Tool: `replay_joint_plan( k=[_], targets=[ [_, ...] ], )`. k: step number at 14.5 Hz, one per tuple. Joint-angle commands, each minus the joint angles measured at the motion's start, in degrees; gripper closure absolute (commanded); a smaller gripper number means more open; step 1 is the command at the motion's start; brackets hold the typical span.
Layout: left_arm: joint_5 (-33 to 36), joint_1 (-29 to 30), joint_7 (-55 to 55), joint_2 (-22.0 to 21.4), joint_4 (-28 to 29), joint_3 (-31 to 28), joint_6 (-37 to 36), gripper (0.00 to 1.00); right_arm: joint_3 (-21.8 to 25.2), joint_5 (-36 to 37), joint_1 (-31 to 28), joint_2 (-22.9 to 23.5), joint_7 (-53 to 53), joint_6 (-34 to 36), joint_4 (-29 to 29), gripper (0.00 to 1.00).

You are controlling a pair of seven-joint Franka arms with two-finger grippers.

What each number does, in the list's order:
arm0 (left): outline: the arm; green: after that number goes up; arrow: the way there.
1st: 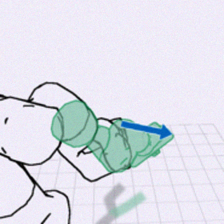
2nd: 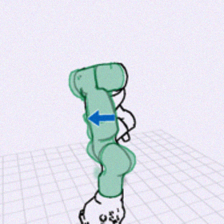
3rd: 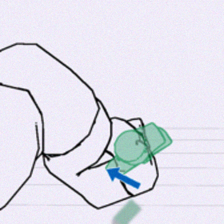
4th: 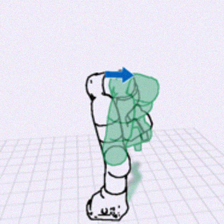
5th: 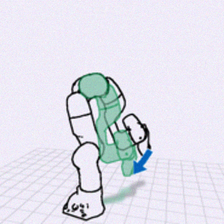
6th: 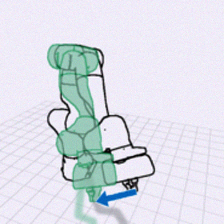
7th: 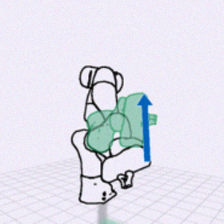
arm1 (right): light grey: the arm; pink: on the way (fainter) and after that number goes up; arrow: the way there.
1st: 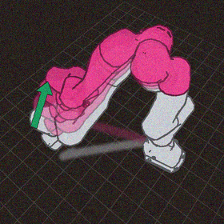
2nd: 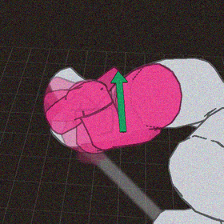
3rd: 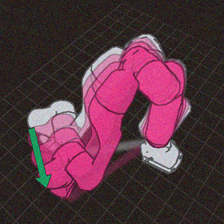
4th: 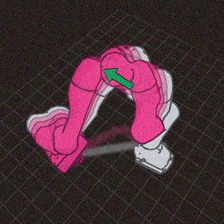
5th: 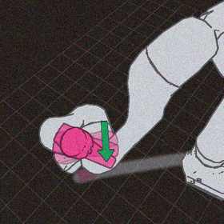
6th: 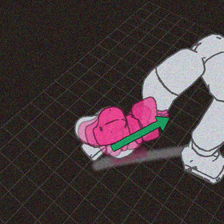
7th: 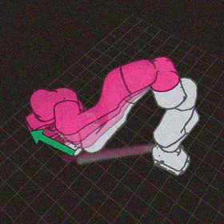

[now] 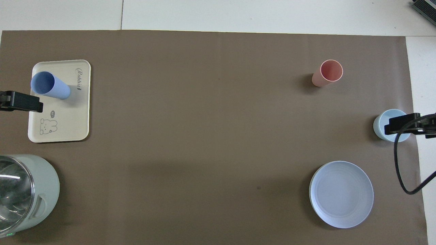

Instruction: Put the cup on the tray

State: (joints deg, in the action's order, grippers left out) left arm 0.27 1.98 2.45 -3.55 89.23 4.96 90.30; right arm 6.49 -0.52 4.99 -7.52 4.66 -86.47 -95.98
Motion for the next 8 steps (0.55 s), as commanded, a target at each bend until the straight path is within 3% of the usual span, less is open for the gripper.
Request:
replay_joint_plan(
  k=[1,8],
  targets=[
    [-0.1,-0.3,-0.9,-1.9,0.9,-0.2,-0.2,0.0,-0.9,1.2,-0.2,0.3,-1.0,1.0,0.7,0.0],
    [-0.1,-0.4,-0.6,-1.9,0.9,-0.1,-0.2,0.0,-1.0,1.4,0.3,0.1,-0.3,0.7,0.4,0.0]
  ],
)
